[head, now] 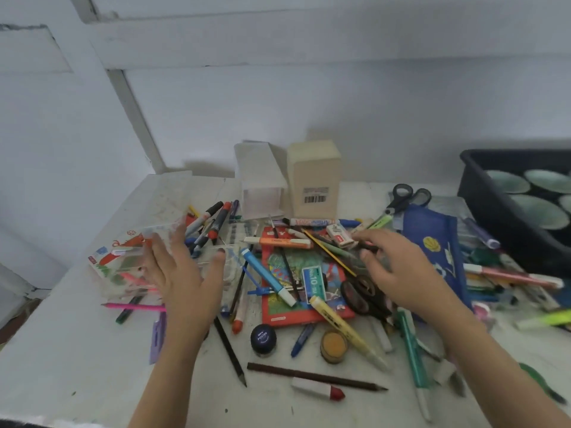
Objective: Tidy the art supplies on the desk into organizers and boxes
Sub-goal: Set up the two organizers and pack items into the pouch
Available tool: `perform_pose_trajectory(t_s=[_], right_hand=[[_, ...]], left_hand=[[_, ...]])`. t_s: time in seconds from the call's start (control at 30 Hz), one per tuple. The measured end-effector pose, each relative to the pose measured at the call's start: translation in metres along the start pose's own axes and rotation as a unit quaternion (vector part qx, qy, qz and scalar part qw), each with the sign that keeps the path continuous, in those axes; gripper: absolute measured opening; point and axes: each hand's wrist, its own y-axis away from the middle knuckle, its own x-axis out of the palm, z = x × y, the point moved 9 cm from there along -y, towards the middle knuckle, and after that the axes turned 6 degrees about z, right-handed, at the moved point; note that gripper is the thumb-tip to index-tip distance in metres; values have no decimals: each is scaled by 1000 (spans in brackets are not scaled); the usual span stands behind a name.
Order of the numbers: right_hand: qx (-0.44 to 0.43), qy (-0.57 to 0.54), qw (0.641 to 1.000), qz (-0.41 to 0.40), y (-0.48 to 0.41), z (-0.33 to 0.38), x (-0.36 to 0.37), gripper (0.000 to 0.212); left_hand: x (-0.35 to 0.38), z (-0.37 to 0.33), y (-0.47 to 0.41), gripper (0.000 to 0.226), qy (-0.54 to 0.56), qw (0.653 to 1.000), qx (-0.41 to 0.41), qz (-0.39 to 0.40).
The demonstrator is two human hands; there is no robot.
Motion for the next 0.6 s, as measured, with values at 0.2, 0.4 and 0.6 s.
perform_pose_trajectory(t_s=[0.2,0.4,0.6], right_hand=[[128,36,989,-58,36,-58,-35,28],[274,141,950,-49,70,-77,-17,68],[311,85,943,-77,74,-87,-23,66]], left_hand=[[46,-68,12,27,63,982,143,105],[99,-118,46,25,75,943,231,228],[136,-132,61,33,-33,906,288,310]])
